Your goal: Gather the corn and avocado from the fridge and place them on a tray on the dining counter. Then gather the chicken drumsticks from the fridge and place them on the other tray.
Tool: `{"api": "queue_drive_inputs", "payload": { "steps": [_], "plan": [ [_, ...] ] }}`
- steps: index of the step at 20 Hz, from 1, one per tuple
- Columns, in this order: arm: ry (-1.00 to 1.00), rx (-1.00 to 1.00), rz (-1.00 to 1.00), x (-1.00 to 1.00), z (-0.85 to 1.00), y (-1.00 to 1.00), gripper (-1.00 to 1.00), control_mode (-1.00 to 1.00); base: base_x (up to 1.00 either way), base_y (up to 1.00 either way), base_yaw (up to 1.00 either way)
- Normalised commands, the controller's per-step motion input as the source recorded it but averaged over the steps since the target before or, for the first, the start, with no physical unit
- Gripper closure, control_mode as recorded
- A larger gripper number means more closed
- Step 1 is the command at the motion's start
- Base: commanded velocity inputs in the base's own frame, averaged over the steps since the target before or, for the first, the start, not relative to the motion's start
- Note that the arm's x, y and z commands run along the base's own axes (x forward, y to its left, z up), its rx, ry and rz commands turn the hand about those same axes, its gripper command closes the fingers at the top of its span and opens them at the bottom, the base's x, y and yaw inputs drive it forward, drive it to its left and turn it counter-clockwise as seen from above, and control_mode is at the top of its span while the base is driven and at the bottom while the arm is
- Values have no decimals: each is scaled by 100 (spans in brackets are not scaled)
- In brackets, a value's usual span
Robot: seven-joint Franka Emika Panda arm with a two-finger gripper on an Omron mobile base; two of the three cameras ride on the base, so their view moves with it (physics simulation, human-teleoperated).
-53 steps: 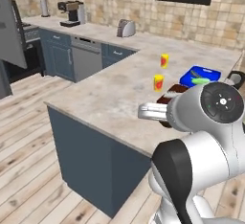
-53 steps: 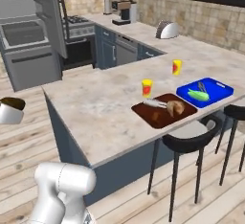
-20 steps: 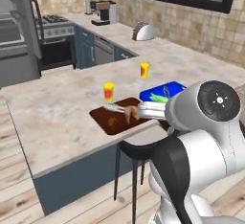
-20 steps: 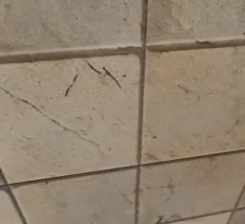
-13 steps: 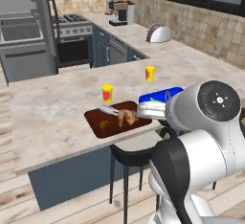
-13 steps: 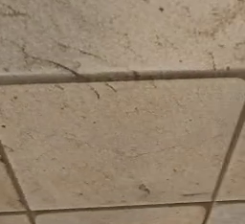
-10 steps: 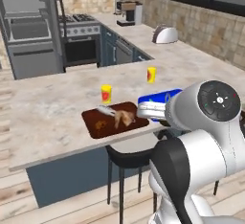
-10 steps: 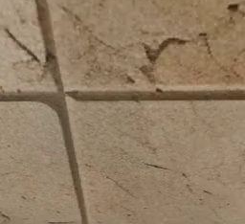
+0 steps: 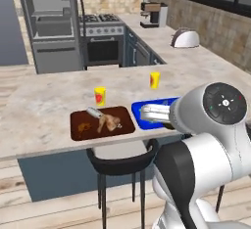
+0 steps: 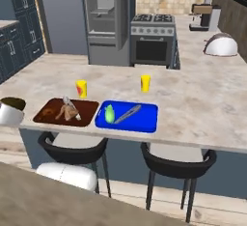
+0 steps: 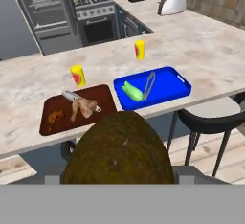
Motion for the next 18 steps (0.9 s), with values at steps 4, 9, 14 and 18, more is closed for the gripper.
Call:
{"api": "queue_drive_inputs", "payload": {
  "steps": [4, 9, 14, 18],
  "plan": [
    [0, 0, 0, 0, 0, 0, 100, 100, 54, -70, 21],
    [0, 0, 0, 0, 0, 0, 100, 100, 73, -53, 12],
    [0, 0, 0, 0, 0, 0, 100, 100, 75, -19, 8],
    [0, 0, 0, 0, 0, 0, 100, 100, 72, -23, 8]
  ]
}}
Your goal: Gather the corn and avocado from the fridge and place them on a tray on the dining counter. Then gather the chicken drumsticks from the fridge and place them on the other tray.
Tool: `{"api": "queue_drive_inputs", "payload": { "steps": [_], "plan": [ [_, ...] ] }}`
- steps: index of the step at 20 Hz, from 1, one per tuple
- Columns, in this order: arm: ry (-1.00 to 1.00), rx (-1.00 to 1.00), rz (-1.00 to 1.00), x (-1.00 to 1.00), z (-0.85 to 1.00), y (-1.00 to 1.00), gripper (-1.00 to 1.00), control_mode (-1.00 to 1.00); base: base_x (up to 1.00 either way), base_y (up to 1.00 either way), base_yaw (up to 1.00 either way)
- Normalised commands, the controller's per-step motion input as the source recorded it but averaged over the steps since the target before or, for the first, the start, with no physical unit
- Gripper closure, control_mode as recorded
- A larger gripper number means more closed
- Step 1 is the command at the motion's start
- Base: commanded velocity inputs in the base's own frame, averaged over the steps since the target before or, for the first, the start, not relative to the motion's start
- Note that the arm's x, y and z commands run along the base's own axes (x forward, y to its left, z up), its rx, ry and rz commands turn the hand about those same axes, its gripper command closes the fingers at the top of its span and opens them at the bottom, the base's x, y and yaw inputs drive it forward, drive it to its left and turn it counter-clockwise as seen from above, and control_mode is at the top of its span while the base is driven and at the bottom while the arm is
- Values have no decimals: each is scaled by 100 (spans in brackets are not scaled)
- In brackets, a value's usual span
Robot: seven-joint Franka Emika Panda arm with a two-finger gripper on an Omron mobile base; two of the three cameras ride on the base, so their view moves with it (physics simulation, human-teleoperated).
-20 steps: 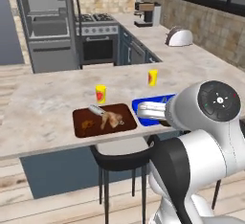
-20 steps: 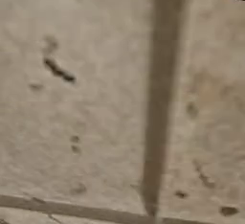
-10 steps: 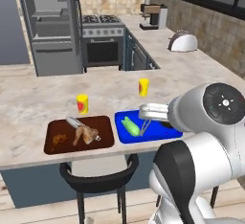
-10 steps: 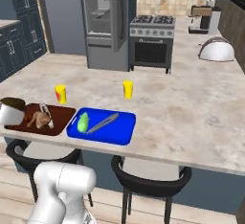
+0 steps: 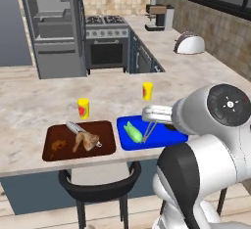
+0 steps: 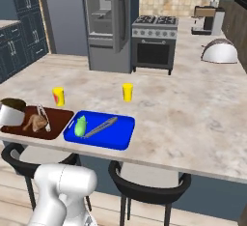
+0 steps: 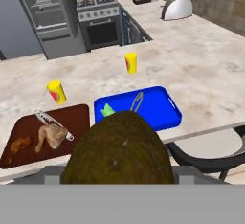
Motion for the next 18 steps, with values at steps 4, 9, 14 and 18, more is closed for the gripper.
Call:
{"api": "queue_drive_inputs", "payload": {
  "steps": [4, 9, 14, 18],
  "plan": [
    [6, 10, 11, 98, -10, -43, 100, -100, 0, 0, 0],
    [13, 3, 16, 89, -31, -47, 100, -100, 0, 0, 0],
    [13, 0, 10, 48, -47, -33, 100, -100, 0, 0, 0],
    [19, 0, 0, 22, -50, -13, 100, -100, 0, 0, 0]
  ]
}}
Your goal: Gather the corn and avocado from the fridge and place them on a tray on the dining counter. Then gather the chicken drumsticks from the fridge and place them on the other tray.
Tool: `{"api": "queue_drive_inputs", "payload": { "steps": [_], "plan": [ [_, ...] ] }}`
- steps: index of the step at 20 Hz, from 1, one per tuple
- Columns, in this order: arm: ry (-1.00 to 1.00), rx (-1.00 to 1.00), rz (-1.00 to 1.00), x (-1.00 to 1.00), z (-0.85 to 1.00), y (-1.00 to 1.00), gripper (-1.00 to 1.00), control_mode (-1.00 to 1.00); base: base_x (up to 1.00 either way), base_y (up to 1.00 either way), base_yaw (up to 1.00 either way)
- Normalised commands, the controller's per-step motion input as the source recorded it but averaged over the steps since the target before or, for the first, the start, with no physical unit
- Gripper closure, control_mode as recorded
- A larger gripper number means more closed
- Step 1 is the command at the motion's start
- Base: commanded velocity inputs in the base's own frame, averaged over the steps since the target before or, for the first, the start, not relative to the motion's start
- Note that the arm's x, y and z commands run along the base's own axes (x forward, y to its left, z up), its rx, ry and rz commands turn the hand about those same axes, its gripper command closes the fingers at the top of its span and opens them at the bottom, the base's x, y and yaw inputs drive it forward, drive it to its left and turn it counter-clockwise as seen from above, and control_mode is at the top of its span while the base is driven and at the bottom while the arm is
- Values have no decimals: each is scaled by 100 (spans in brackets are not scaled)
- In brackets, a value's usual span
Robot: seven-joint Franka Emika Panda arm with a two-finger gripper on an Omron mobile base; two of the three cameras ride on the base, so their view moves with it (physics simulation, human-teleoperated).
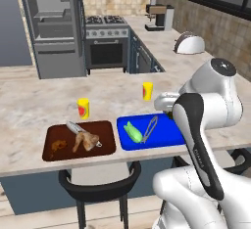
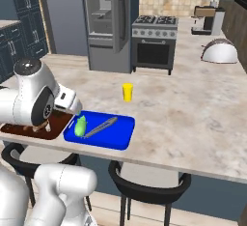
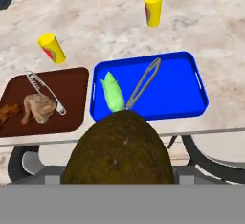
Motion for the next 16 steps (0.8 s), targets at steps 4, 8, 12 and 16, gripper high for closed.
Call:
{"api": "queue_drive_inputs", "payload": {
  "steps": [4, 8, 12, 16],
  "plan": [
    [5, 0, 0, 5, -47, -34, 100, -100, 0, 0, 0],
    [1, 0, 0, 17, -38, -53, 100, -100, 0, 0, 0],
    [1, 0, 0, 31, -32, -55, 100, -100, 0, 0, 0],
    [4, -2, 0, 48, -30, -37, 100, -100, 0, 0, 0]
  ]
}}
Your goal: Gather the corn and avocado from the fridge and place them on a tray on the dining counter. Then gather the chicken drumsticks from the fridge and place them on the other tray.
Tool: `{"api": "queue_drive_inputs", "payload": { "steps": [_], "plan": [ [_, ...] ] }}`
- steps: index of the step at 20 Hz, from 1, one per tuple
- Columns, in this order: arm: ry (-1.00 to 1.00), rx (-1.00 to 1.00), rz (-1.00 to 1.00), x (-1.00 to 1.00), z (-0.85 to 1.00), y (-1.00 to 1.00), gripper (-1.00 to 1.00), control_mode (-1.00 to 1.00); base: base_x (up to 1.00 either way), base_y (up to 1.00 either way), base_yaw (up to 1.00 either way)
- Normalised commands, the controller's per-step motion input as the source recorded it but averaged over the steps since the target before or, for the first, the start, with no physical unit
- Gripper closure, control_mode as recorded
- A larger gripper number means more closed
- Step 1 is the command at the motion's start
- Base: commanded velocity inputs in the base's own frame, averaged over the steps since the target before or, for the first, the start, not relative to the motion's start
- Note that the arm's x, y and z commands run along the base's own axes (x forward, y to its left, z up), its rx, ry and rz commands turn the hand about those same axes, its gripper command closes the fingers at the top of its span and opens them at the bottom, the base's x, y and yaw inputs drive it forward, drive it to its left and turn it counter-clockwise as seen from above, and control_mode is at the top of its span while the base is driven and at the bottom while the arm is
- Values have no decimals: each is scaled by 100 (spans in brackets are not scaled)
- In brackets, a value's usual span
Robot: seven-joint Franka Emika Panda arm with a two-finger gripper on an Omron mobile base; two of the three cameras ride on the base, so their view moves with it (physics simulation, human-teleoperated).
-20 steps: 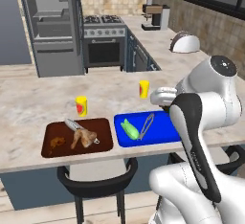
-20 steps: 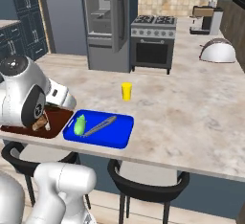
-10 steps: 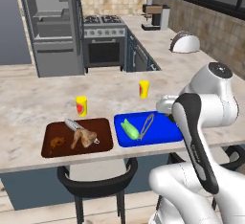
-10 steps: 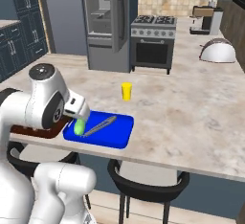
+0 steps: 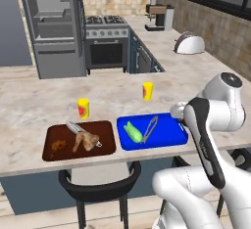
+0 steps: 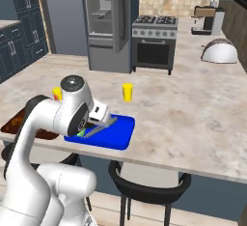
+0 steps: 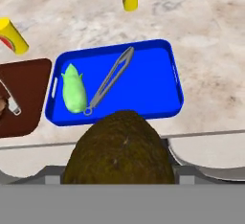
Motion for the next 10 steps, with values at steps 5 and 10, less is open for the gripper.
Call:
{"api": "queue_drive_inputs", "payload": {
  "steps": [5, 10],
  "plan": [
    [7, -4, 0, 58, -35, -13, 100, -100, 0, 0, 0],
    [7, -3, 0, 57, -41, 0, 100, -100, 0, 0, 0]
  ]
}}
